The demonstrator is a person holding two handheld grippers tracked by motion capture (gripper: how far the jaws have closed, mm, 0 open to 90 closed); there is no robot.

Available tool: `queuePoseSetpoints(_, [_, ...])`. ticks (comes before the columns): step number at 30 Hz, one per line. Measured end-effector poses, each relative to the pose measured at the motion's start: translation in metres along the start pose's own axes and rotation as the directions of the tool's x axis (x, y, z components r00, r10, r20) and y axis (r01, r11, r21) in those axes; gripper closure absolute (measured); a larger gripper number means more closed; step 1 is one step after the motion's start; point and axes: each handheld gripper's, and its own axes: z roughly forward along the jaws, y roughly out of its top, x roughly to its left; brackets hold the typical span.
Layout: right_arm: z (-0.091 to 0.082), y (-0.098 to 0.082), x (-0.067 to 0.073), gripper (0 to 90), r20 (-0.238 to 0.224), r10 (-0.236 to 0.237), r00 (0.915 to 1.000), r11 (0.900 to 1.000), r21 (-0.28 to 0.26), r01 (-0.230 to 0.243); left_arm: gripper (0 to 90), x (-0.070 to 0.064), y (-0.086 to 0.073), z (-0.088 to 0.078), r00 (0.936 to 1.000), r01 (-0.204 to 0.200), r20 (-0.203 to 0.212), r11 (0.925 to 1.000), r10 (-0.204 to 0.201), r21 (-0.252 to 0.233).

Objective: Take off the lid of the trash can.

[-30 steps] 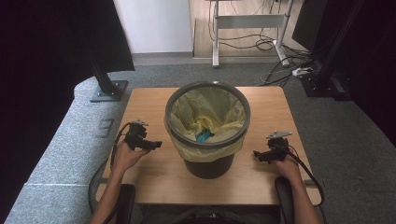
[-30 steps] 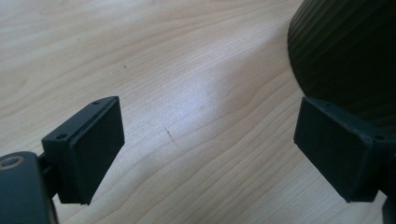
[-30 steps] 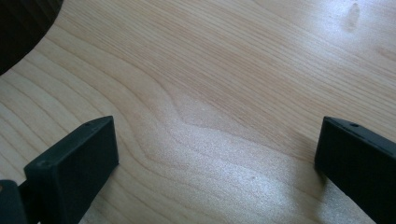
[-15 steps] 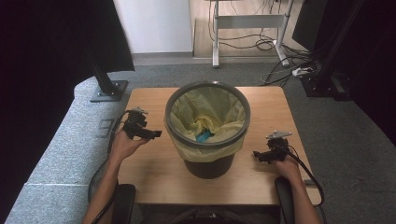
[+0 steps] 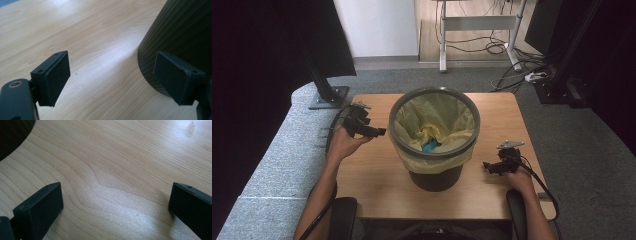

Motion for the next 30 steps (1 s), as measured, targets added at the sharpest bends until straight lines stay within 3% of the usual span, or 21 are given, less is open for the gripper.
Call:
queuePoseSetpoints(11, [0.0, 0.0, 0.0, 0.0, -0.001, 0.0, 1.0, 1.0, -0.002, 0.0, 14.6, -0.006, 0.028, -0.023, 0.9997, -0.025, 0.003, 0.9994, 0.025, -0.023])
queuePoseSetpoints(21, [0.0, 0.0, 0.001, 0.0, -0.004, -0.002, 1.0, 1.0, -0.002, 0.002, 14.5, -0.014, 0.057, -0.046, 0.9985, -0.048, -0.028, 0.9979, 0.047, -0.043])
queuePoseSetpoints(30, [0.0, 0.0, 0.001, 0.0, -0.007, -0.005, 1.0, 1.0, -0.002, 0.005, 15.8, -0.022, 0.083, -0.067, 0.9982, -0.056, -0.026, 0.9963, 0.054, -0.065])
